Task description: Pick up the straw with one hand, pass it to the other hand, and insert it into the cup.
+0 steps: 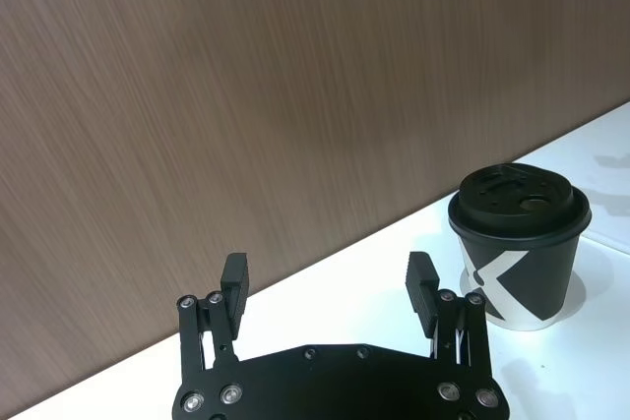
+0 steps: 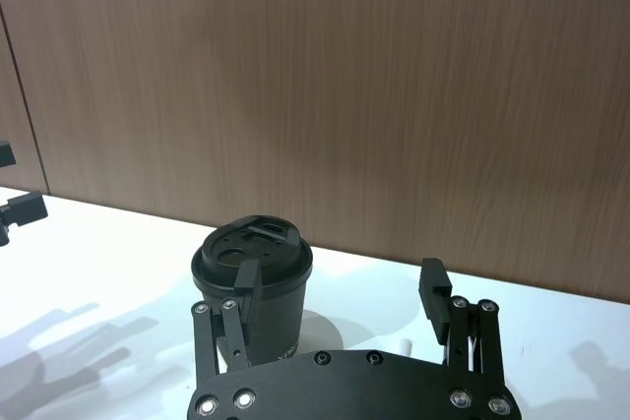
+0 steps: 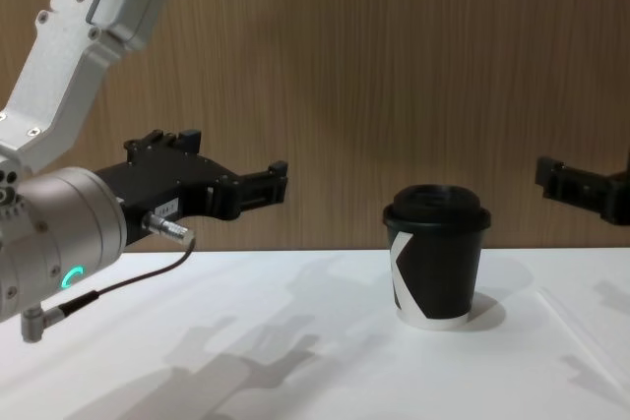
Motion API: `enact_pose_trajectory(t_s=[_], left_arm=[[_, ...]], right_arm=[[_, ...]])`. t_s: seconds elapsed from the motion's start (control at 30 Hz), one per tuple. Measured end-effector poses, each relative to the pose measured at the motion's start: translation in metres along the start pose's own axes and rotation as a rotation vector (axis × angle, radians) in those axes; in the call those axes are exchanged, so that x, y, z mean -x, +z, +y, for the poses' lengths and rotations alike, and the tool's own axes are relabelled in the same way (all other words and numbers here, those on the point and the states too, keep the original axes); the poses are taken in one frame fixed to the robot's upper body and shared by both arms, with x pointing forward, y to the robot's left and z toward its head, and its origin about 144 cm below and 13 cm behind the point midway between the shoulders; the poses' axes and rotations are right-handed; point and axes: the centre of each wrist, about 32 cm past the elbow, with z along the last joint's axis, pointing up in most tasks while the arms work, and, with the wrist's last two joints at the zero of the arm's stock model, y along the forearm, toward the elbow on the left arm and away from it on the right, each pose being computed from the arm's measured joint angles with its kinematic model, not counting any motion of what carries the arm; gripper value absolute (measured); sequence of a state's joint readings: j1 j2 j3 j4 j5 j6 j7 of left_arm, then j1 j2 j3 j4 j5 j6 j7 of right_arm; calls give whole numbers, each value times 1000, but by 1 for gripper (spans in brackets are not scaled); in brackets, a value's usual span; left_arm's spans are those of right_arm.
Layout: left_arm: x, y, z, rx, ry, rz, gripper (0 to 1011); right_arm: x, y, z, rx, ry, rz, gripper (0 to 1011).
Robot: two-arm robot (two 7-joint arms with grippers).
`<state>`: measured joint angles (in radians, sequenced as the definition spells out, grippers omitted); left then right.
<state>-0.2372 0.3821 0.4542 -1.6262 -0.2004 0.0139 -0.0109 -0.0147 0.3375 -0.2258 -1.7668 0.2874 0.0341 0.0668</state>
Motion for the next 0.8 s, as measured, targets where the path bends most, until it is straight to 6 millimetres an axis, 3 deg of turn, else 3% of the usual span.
enact_pose_trajectory(t_s=[0.8], left_arm=[[0,0,0,0,0,0,1003]], right_arm=[[0,0,0,0,0,0,1001]])
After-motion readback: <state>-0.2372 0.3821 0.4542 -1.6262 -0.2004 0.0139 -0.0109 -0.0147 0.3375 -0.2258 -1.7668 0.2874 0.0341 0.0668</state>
